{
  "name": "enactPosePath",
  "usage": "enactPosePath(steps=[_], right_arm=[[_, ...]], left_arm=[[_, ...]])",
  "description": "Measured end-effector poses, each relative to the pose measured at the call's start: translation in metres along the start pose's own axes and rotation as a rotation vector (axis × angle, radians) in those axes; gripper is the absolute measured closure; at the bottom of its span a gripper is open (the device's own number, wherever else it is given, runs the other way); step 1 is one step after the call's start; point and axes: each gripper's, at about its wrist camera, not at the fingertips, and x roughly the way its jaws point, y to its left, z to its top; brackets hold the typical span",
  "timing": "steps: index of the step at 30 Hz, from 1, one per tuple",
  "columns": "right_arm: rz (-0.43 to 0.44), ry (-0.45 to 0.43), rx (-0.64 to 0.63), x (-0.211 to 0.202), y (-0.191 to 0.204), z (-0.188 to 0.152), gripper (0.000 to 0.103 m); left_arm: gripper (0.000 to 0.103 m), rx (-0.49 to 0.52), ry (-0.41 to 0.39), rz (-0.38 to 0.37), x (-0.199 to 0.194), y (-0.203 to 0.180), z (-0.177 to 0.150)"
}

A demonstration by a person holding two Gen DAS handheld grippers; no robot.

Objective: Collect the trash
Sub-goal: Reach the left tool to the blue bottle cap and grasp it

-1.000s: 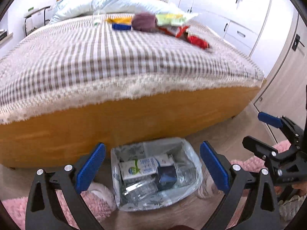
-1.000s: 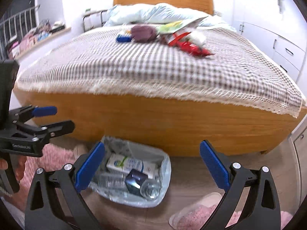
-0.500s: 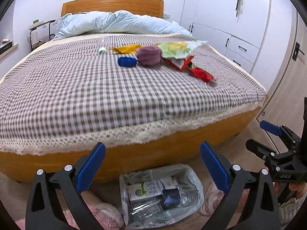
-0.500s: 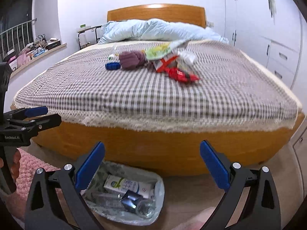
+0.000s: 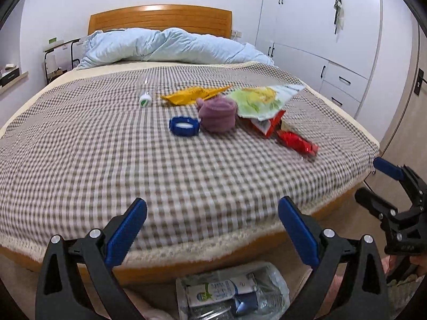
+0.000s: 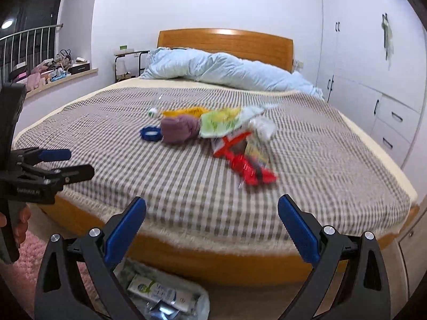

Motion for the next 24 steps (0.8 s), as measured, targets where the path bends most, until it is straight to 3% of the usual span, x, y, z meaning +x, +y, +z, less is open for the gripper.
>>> enactPosePath(steps=[8,16,21,24], right_arm=[[-0.052,-0.085,0.037,0.031,-0.031,0.050,0.008],[-0.114,-0.098,0.165,0.055,-0.066,0.043,0.008],[-0.098,-0.099,0.239,0.063,-0.071,0.046,0.008],[-0.092,-0.077,0.239,0.074,-0.066,0.048,0.008]], left_arm=[[0.008,0.015,-0.030,-0.005,0.026,-0.018,0.032],[0.007,0.007,-0.056,0.017,0.063,-0.018,0.067],[0.008,-0.015,-0.035,0.082,0.082,0.006,0.078],[0.008,-0.020,0.030,0.141,0.102,0.021,0.084]])
